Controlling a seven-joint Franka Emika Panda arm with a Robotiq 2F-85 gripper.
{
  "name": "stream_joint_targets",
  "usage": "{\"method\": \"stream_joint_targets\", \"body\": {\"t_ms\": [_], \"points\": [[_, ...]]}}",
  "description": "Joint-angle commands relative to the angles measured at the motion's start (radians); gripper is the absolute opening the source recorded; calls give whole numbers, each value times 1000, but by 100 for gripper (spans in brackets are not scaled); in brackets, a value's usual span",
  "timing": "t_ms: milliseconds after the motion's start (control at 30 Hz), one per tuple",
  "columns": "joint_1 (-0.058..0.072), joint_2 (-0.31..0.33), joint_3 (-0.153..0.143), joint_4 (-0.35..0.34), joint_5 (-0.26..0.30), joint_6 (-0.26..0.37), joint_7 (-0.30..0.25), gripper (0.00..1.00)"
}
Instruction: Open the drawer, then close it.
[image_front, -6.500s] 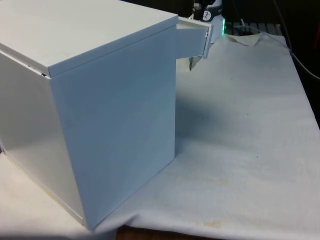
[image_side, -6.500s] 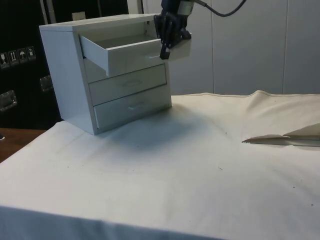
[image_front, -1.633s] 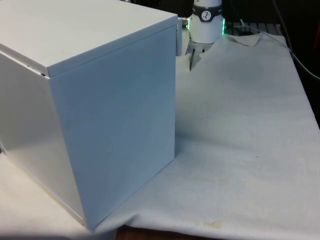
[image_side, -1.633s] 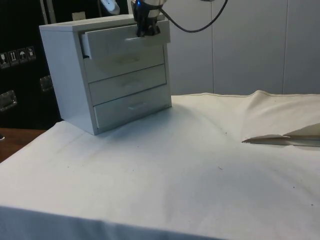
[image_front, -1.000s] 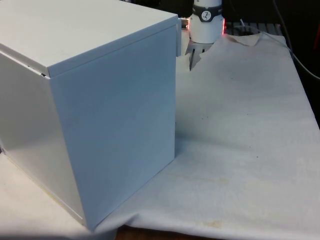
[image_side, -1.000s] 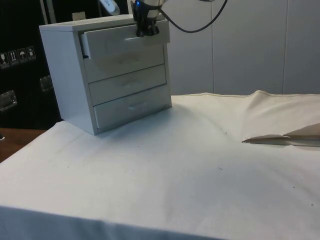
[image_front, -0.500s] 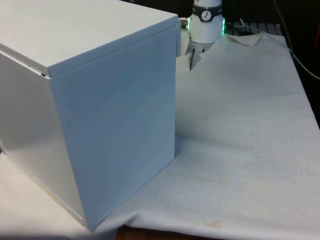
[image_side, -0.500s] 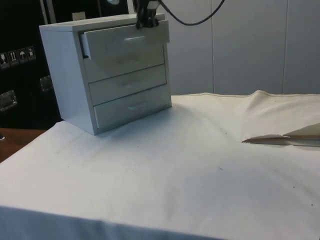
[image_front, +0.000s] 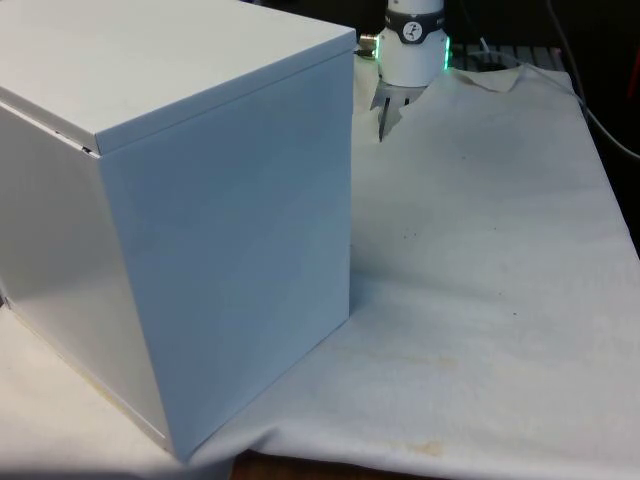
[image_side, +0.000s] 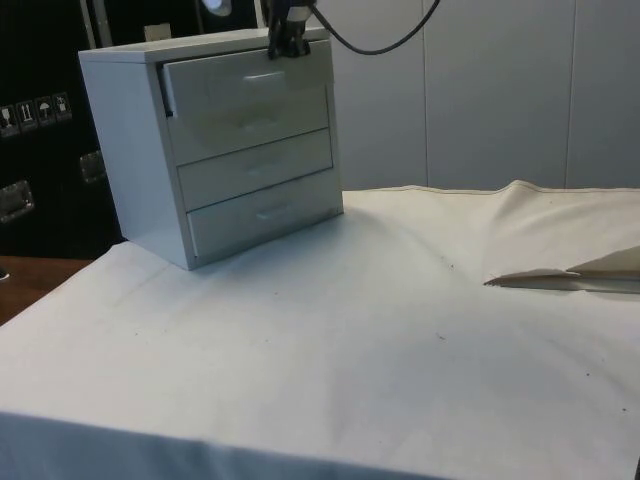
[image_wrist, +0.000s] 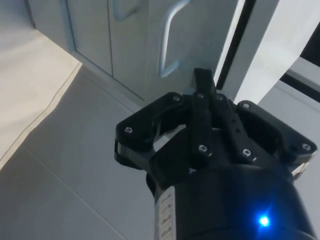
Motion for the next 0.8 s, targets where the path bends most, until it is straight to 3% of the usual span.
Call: {"method": "stream_joint_targets", "body": {"t_ms": [0,267,567,767], "points": [[-4,14,-4,17,-8,11,8,0],[-4,54,-13,58,-8,11,34,0],[1,25,-12,49,0,-1,35,0],[7,-44,-3,-2,-10,-26,36,0]]}}
